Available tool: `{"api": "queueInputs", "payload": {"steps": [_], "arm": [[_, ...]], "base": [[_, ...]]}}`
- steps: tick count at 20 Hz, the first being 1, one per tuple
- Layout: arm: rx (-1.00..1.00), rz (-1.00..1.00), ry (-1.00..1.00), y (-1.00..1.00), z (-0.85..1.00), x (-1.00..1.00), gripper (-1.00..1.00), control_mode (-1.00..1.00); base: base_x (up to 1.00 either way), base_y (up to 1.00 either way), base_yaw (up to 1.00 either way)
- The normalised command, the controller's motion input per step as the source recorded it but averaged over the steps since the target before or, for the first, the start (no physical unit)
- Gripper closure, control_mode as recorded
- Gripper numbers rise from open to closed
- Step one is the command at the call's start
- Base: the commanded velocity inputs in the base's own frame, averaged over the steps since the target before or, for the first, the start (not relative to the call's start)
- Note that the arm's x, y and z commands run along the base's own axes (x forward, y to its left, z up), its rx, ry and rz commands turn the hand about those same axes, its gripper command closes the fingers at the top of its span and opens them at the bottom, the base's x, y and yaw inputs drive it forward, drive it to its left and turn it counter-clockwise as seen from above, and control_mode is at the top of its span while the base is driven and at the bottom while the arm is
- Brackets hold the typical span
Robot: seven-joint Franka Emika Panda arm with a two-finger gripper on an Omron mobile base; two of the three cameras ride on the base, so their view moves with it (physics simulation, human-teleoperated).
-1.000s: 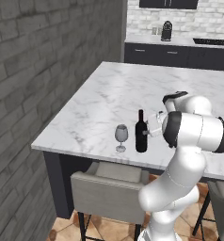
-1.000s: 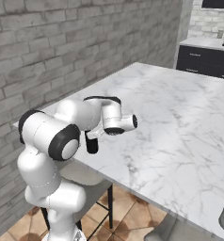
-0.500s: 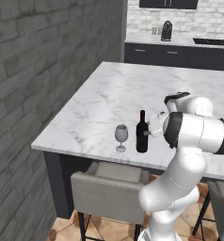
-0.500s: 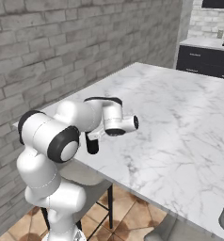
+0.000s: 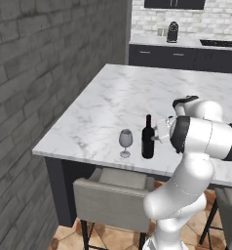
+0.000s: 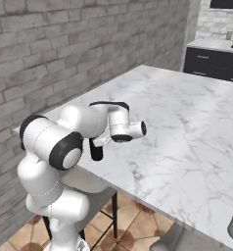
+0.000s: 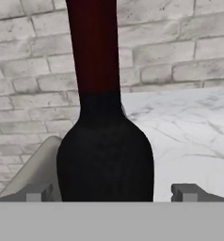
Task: There is a wine glass and glass cup on the dining counter. Place the wine bottle next to the wine glass and the juice bottle next to the glass cup.
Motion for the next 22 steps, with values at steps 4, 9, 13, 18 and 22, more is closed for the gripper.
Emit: {"api": "queueInputs", "payload": {"steps": [4,9,13,18,22], "arm": [[0.00,0.00,0.00,-0.14,0.00,-0.14,-1.00,-1.00],[0.00,-0.01,0.00,-0.13,0.02,-0.26,-1.00,-1.00],[0.00,-0.02,0.00,-0.12,0.04,-0.26,-1.00,-1.00],[0.00,-0.02,0.00,-0.08,0.11,-0.27,-1.00,-1.00],[0.00,-0.11,0.05,-0.05,0.33,-0.40,-1.00,-1.00]], "base": [[0.00,0.00,0.00],[0.00,0.00,0.00],[0.00,0.00,0.00],[0.00,0.00,0.00],[0.00,0.00,0.00]]}}
